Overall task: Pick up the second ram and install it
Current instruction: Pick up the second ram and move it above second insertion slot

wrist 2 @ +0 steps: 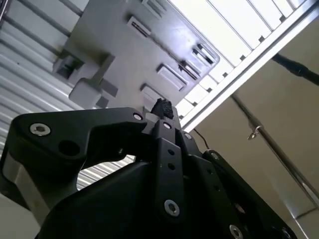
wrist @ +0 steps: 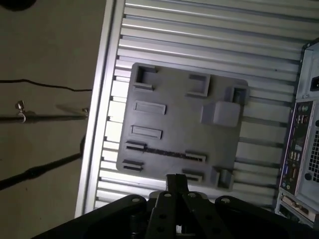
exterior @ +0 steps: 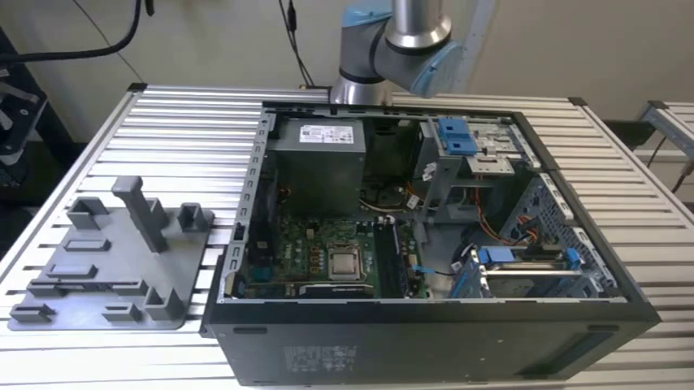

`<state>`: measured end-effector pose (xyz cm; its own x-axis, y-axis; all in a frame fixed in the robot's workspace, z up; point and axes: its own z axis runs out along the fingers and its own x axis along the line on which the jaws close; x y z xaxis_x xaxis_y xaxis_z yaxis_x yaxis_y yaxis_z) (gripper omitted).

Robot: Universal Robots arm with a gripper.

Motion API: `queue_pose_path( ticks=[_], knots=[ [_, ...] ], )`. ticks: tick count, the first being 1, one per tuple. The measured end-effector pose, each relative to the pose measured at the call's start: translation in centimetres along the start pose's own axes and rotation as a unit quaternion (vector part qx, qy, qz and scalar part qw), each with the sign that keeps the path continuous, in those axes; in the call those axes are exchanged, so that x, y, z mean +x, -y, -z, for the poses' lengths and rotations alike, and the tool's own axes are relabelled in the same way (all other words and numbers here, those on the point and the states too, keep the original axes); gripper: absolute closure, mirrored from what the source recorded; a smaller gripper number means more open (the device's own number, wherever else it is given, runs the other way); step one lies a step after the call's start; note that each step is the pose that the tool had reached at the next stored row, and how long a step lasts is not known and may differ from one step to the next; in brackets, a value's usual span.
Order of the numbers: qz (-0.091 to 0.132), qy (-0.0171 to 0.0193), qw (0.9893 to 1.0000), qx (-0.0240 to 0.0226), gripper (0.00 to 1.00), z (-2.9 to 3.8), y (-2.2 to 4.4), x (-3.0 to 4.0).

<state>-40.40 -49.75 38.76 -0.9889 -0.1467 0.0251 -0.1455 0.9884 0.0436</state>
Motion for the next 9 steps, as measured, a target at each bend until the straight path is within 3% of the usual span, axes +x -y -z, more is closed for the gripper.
queue_pose_path(
  ticks=[9],
  knots=[
    [0.041, -0.0018, 0.9992, 0.0012, 0.89, 0.0, 0.0, 0.0]
  ],
)
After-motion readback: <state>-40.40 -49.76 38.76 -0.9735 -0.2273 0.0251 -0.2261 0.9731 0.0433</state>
